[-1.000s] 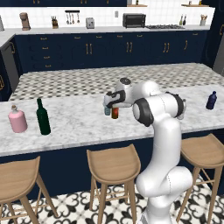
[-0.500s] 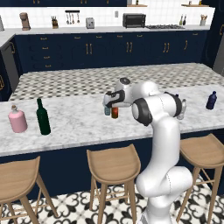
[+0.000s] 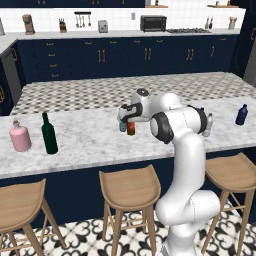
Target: Move the plastic bottles in the middle to the plastics group, and the glass bottles in the middle to the glass group.
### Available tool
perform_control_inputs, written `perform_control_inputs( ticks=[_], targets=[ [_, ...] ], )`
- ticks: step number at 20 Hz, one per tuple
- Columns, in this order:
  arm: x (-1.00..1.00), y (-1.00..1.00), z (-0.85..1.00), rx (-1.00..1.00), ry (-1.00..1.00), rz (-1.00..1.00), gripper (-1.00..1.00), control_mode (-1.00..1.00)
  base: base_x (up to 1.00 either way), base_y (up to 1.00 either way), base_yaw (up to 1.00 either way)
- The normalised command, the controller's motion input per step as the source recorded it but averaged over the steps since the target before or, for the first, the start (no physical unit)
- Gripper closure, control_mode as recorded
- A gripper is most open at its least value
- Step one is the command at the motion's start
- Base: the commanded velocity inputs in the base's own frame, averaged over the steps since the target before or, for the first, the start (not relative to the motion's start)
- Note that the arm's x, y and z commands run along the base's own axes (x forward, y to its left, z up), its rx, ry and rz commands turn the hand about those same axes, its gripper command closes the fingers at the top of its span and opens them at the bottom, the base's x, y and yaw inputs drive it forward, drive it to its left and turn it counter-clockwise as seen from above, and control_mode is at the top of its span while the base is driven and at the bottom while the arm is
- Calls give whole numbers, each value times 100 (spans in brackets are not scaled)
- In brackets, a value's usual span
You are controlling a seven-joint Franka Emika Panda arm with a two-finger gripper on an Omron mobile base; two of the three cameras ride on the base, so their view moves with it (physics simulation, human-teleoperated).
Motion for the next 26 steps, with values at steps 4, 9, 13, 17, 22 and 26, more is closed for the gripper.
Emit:
perform_control_inputs(
  ticks=[4,9,13,17,22,26],
  targets=[
    [-1,0,0,0,0,0,100,-100,0,0,0],
    [-50,0,11,2,-2,0,100,-100,0,0,0],
    [-93,0,45,6,-12,0,100,-100,0,0,0],
    [-77,15,45,4,-6,9,100,-100,0,0,0],
    [-45,61,37,0,-2,23,100,-100,0,0,0],
    [-7,100,46,0,11,37,100,-100,0,0,0]
  ],
)
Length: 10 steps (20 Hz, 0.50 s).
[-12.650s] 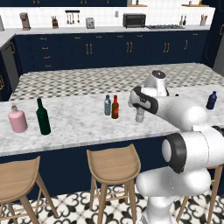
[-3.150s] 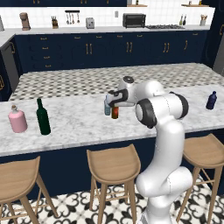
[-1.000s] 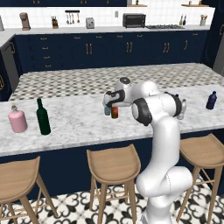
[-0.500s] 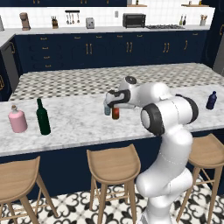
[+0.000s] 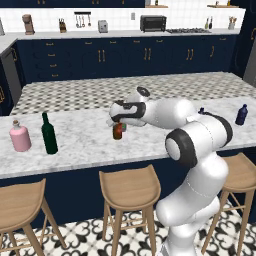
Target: Move the plastic bottles in the middle to the plastics group, and the glass bottles in the middle to the glass group.
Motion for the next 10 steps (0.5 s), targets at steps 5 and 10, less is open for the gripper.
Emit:
perform_control_inputs(
  ticks=[5,10],
  targets=[
    [0,100,13,0,12,40,100,-100,0,0,0],
    [-3,88,-6,0,-1,36,100,-100,0,0,0]
  ],
)
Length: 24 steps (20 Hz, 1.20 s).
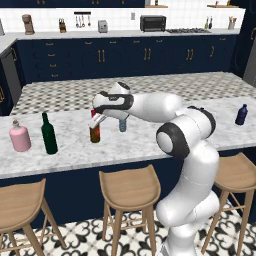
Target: Move the plastic bottles in the middle to the plastics group, and the glass bottles in the middle to the glass group.
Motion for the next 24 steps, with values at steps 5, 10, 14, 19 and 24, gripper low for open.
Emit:
perform_control_inputs(
  ticks=[5,10,14,19,24],
  targets=[
    [0,58,-19,0,-8,26,100,-100,0,0,0],
    [8,54,-21,0,-4,19,100,-100,0,0,0],
    [1,33,-3,0,0,5,100,-100,0,0,0],
    [9,19,0,1,0,3,100,-100,0,0,0],
    [7,30,-10,1,0,7,100,-100,0,0,0]
  ],
)
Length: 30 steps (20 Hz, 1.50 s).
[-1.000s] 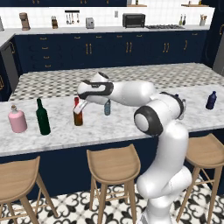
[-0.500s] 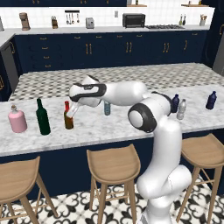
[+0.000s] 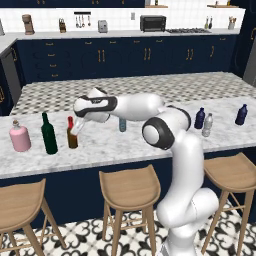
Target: Move the plastic bottles in the middle to the plastics group, and the glass bottles in the middle to the glass group.
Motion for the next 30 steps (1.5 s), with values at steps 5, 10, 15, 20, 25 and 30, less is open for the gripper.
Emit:
perform_control_inputs(
  ticks=[5,10,15,20,25,30],
  targets=[
    [23,10,-23,0,0,4,100,-100,0,0,0],
    [14,0,-13,0,0,0,100,-100,0,0,0],
    [35,12,-2,0,0,0,100,-100,0,0,0],
    [5,26,-4,0,0,1,100,-100,0,0,0],
    [0,9,-51,0,0,3,100,-100,0,0,0],
    [0,0,-49,0,-3,1,100,-100,0,0,0]
  ],
)
